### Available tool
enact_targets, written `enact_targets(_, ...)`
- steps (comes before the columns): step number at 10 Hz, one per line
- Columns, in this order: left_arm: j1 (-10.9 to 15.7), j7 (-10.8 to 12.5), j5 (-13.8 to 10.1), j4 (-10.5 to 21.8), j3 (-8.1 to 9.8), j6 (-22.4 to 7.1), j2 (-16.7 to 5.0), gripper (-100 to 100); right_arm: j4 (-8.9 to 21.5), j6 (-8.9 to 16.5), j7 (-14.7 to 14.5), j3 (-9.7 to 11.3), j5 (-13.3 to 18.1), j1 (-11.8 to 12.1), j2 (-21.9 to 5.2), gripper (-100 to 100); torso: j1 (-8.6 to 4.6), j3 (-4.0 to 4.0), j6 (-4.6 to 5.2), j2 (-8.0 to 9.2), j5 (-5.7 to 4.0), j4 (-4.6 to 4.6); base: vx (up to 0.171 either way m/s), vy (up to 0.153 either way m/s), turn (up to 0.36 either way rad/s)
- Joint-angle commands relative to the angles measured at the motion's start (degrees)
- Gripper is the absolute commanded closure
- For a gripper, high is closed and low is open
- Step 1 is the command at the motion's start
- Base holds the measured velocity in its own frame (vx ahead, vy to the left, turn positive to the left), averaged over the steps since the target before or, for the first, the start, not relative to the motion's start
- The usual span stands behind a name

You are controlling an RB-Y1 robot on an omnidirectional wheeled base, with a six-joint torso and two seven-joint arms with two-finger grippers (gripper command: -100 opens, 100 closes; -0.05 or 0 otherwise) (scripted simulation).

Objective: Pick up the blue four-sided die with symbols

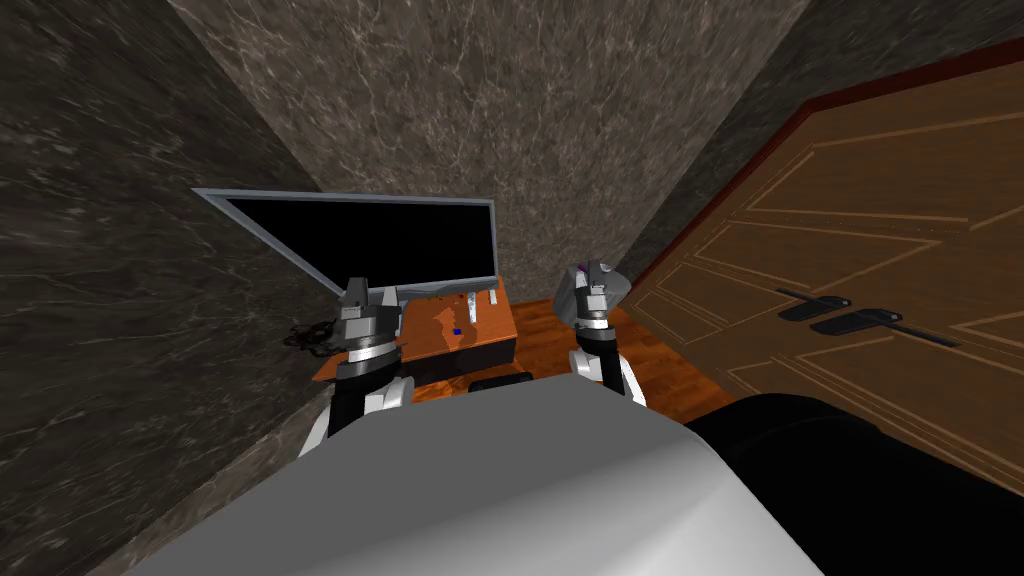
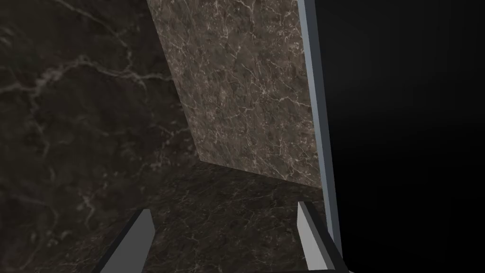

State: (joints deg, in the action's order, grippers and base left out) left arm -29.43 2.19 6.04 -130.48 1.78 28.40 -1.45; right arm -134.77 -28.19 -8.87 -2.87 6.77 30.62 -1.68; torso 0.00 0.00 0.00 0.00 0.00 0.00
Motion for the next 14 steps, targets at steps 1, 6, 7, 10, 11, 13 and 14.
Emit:
enact_targets(1,-0.3,0.6,0.3,1.7,1.03,-1.3,-2.3,-100,0.0,0.0,0.0,0.0,0.0,0.0,0.0,0,0.0,0.0,0.0,0.0,0.0,0.0,-0.028,0.066,-0.159)
enact_targets(6,-1.0,2.7,2.0,8.6,4.43,-6.1,-7.8,-100,0.0,0.0,0.0,0.0,0.0,0.0,0.0,0,0.72,0.1,0.0,0.18,0.17,0.04,-0.05,0.16,-0.231)
enact_targets(7,-1.1,3.0,2.6,10.5,5.07,-7.1,-8.7,-100,0.0,0.0,0.0,0.0,0.0,0.0,0.0,0,0.57,0.08,0.02,0.14,0.14,0.03,-0.048,0.109,-0.218)
enact_targets(10,-1.2,3.8,3.8,14.1,6.3,-9.2,-10.5,-100,0.0,0.0,0.0,0.0,0.0,0.0,0.0,0,0.45,0.03,-0.02,0.04,0.11,0.01,-0.037,0.097,-0.172)
enact_targets(11,-1.3,4.1,4.6,16.1,6.89,-10.3,-11.3,-100,0.0,0.0,0.0,0.0,0.0,0.0,0.0,0,0.36,0.02,0.01,0.04,0.09,0.01,-0.046,0.079,-0.311)
enact_targets(13,-1.3,4.4,5.4,18.1,7.44,-11.4,-12.0,-100,0.0,0.0,0.0,0.0,0.0,0.0,0.0,0,0.45,0.05,-0.01,0.08,0.1,0.02,-0.042,0.1,-0.188)
enact_targets(14,-1.3,4.8,6.2,20.2,7.96,-12.6,-12.7,-100,0.0,0.0,0.0,0.0,0.0,0.0,0.0,0,0.44,0.03,-0.02,0.04,0.11,0.02,-0.038,0.079,-0.199)
